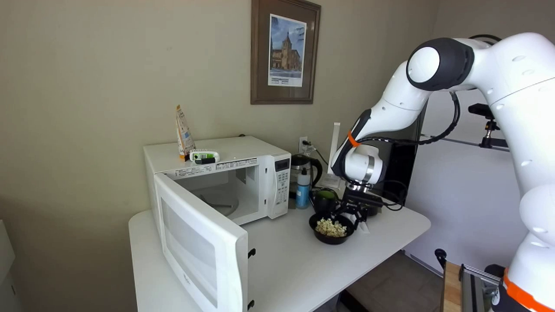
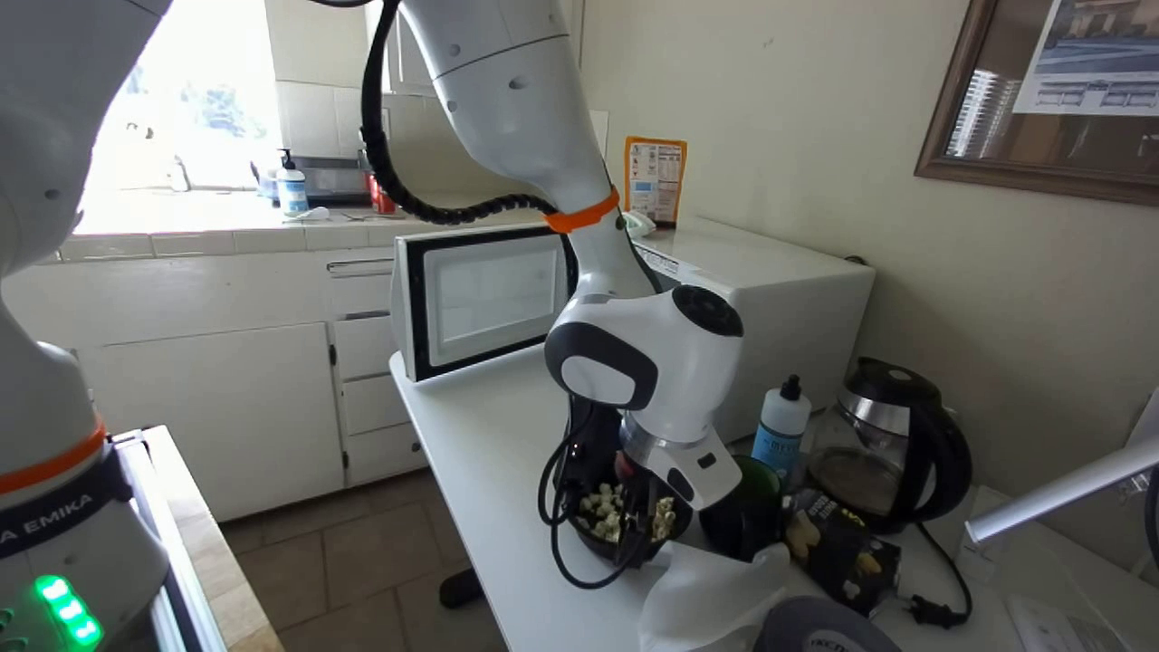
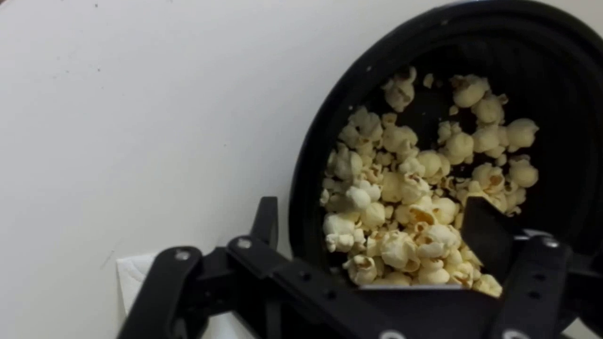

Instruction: Put the black bowl in the microwave.

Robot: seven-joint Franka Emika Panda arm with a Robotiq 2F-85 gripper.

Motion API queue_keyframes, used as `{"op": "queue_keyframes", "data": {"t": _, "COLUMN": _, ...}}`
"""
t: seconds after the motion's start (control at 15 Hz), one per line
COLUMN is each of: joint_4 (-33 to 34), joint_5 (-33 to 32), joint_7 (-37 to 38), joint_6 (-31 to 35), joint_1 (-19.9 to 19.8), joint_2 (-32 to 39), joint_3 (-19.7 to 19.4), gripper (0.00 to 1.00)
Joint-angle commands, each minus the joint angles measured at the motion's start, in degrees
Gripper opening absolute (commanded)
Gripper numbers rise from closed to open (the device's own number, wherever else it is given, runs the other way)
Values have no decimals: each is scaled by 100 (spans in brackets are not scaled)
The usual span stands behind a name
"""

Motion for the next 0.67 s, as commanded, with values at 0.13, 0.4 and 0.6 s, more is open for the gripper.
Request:
{"op": "queue_keyframes", "data": {"t": 0.13, "joint_4": 241, "joint_5": 72, "joint_7": -43, "joint_6": 24, "joint_1": -189, "joint_2": 321, "joint_3": 148, "gripper": 73}}
{"op": "queue_keyframes", "data": {"t": 0.4, "joint_4": 211, "joint_5": 49, "joint_7": -71, "joint_6": -117, "joint_1": -260, "joint_2": 147, "joint_3": 140, "gripper": 48}}
{"op": "queue_keyframes", "data": {"t": 0.6, "joint_4": 150, "joint_5": 15, "joint_7": -105, "joint_6": -215, "joint_1": -297, "joint_2": -38, "joint_3": 112, "gripper": 52}}
